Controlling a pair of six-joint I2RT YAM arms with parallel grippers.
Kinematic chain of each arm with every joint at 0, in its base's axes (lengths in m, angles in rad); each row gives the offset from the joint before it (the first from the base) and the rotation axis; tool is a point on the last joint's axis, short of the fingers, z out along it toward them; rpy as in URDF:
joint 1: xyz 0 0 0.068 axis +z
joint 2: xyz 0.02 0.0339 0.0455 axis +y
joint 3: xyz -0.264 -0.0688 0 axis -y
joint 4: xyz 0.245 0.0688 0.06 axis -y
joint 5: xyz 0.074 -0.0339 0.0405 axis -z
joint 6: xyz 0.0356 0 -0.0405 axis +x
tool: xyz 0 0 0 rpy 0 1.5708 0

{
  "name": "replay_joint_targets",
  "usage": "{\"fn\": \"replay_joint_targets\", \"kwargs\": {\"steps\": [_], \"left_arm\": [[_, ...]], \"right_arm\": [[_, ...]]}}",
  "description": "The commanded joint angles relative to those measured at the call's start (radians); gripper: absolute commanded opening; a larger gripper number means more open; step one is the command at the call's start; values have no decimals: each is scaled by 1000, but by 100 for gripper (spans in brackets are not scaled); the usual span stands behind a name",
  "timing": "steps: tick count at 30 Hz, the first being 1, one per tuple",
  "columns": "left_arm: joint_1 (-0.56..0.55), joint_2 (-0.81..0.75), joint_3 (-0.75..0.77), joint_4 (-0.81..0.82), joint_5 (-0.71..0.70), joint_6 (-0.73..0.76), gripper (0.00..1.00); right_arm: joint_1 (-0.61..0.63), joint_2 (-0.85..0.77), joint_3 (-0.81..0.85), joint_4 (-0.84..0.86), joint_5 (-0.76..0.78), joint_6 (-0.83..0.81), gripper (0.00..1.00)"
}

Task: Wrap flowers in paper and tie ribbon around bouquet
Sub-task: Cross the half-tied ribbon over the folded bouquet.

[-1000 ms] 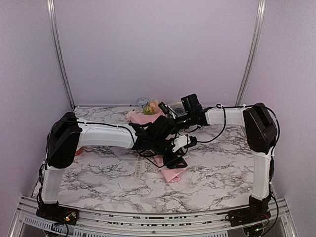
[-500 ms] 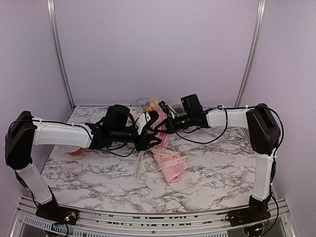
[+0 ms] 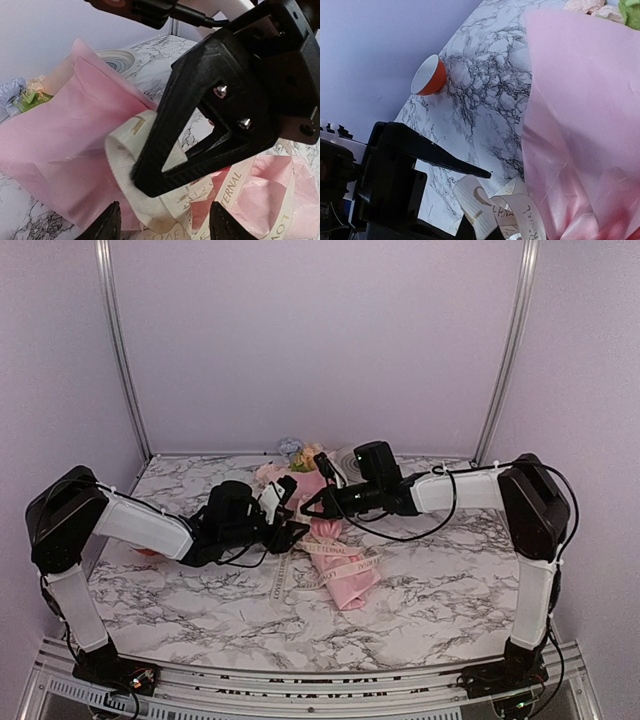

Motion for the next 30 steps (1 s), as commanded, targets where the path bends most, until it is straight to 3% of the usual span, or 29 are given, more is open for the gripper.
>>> {"fn": "replay_joint_targets", "kwargs": {"steps": [1, 4, 8, 13, 20, 26, 27, 30], "left_arm": [[10, -12, -62, 178, -36, -41, 59], [23, 6, -101, 247, -30, -57, 59], [40, 58, -77, 287, 105, -73, 67], [46, 99, -64, 374, 144, -95, 63], [65, 130, -56, 449, 166, -122, 46], [66, 145, -64, 502, 187, -160, 6], [67, 146, -70, 515, 189, -166, 1], [68, 150, -87, 531, 181, -177, 0]], "right_arm": [[12, -55, -17, 83, 37, 73, 0], [22, -62, -22, 99, 21, 70, 0], [40, -72, -15, 89, 31, 63, 0], [47, -63, -17, 83, 34, 67, 0], [51, -54, -5, 79, 2, 49, 0], [50, -52, 12, 62, -21, 32, 1], [48, -51, 17, 49, -20, 22, 3], [33, -58, 37, -22, -15, -33, 18]]}}
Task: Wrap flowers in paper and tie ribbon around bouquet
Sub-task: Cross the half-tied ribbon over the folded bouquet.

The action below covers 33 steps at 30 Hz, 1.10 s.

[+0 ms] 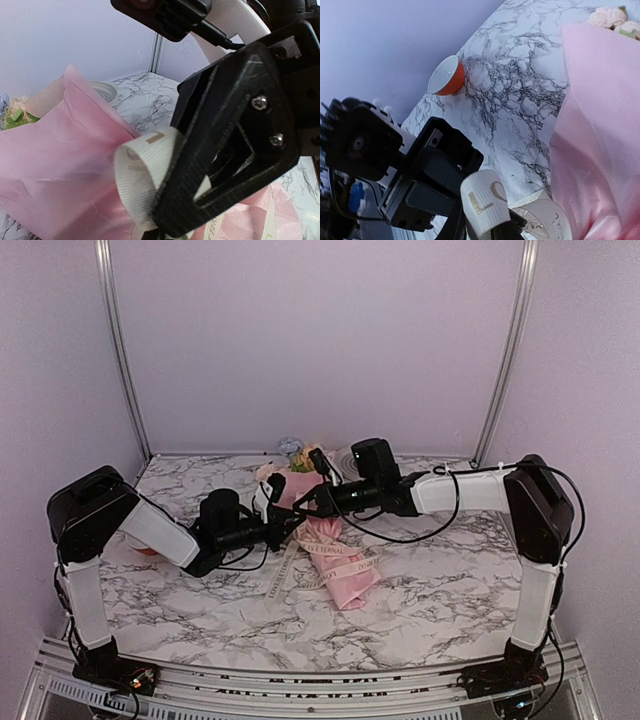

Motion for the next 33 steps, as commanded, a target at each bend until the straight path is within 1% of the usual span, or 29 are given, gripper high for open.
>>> {"fn": "replay_joint_targets", "kwargs": {"steps": [1, 4, 6, 8, 11, 13, 15, 18, 23, 25, 29, 33], "left_arm": [[6, 14, -17, 84, 4, -33, 0], [8, 18, -36, 104, 6, -48, 0], [8, 23, -40, 110, 6, -58, 0], [8, 30, -42, 112, 5, -68, 0], [8, 38, -49, 118, 7, -80, 0], [9, 40, -55, 127, 10, -84, 0], [9, 38, -61, 130, 7, -84, 0], [10, 35, -69, 129, -2, -82, 0], [10, 40, -71, 130, -2, -82, 0], [11, 41, -69, 130, -5, -82, 0], [14, 41, -69, 130, -5, -82, 0], [14, 39, -71, 129, 2, -86, 0]], "right_arm": [[-21, -27, 57, -91, -7, -88, 23], [-71, -41, 57, -161, -6, -152, 33], [-97, -25, 71, -240, 4, -220, 34], [-100, 5, 87, -316, 29, -292, 35], [-86, 61, 143, -401, -20, -378, 32], [-67, 93, 184, -446, -8, -423, 31], [-52, 118, 206, -461, -8, -447, 31], [-44, 152, 225, -479, -21, -459, 34], [-40, 169, 213, -475, -39, -463, 35], [-38, 173, 208, -476, -31, -466, 31], [-40, 174, 204, -478, -3, -463, 13], [-46, 162, 208, -481, 0, -462, 11]]}}
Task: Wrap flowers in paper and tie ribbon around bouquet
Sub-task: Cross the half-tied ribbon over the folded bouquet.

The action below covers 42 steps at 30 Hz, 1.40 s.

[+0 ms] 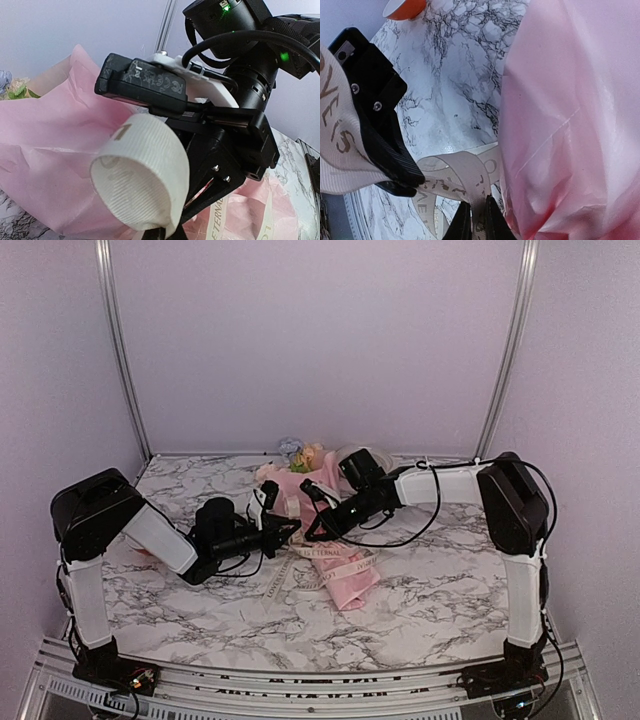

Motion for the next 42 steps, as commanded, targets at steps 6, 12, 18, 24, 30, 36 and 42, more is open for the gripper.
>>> {"fn": "replay_joint_targets", "kwargs": {"steps": [6, 12, 18, 24, 30, 36, 42], "left_arm": [[9, 14, -6, 28, -4, -9, 0], [8, 16, -6, 25, 5, -9, 0], [8, 17, -6, 18, 7, -7, 0], [9, 24, -4, 4, 6, -7, 0], [10, 43, 37, -45, 11, 0, 0], [16, 54, 56, -65, 10, -9, 0], [21, 79, 97, -112, 4, -27, 0]], "right_arm": [[-25, -18, 19, -15, 25, 6, 6], [-40, -47, 0, 8, 14, 26, 7], [-45, -56, -13, 22, 23, 40, 2], [-61, -106, -55, 47, 4, 50, 0], [-75, -166, -152, 95, -71, 60, 0], [-77, -195, -221, 129, -134, 64, 0], [-61, -133, -206, 108, -268, 61, 0]]}}
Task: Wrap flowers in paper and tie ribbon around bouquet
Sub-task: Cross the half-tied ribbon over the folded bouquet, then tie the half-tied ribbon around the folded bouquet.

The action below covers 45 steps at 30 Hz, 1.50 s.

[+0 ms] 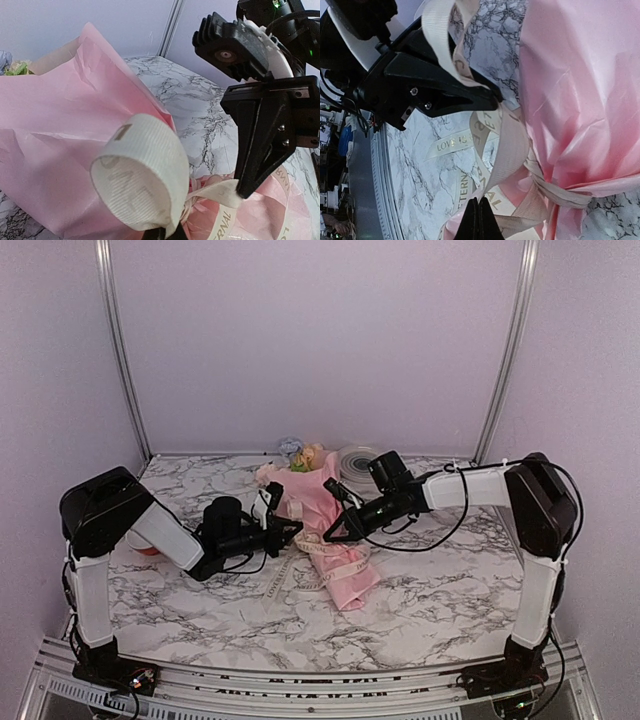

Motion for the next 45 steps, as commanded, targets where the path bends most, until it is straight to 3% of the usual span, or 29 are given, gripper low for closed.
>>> {"fn": "replay_joint_targets", "kwargs": {"steps": [1, 4, 10, 15, 16, 20, 24, 30, 35, 45], "left_arm": [[9, 27, 43, -54, 3, -16, 0], [12, 27, 45, -57, 9, -15, 0], [20, 35, 53, -60, 30, -23, 0], [20, 32, 48, -60, 33, -17, 0], [20, 32, 46, -61, 35, -16, 0], [20, 31, 45, -60, 38, -14, 0], [20, 26, 41, -60, 41, -11, 0], [20, 27, 42, -60, 48, -10, 0], [20, 26, 41, -60, 51, -9, 0], [20, 29, 42, -61, 52, -11, 0]], "right_arm": [[16, 40, 31, -5, -120, -7, 2], [16, 53, 56, -83, -92, -47, 8], [-21, 39, 141, -263, 26, -112, 32], [-52, 33, 257, -361, 116, -132, 41], [-52, 42, 284, -379, 159, -129, 41], [-31, 96, 353, -375, 237, -82, 18], [22, 124, 375, -373, 275, -95, 9], [41, 178, 405, -408, 355, -89, 4], [51, 215, 417, -414, 327, -115, 2], [52, 313, 464, -459, -6, -209, 4]]}}
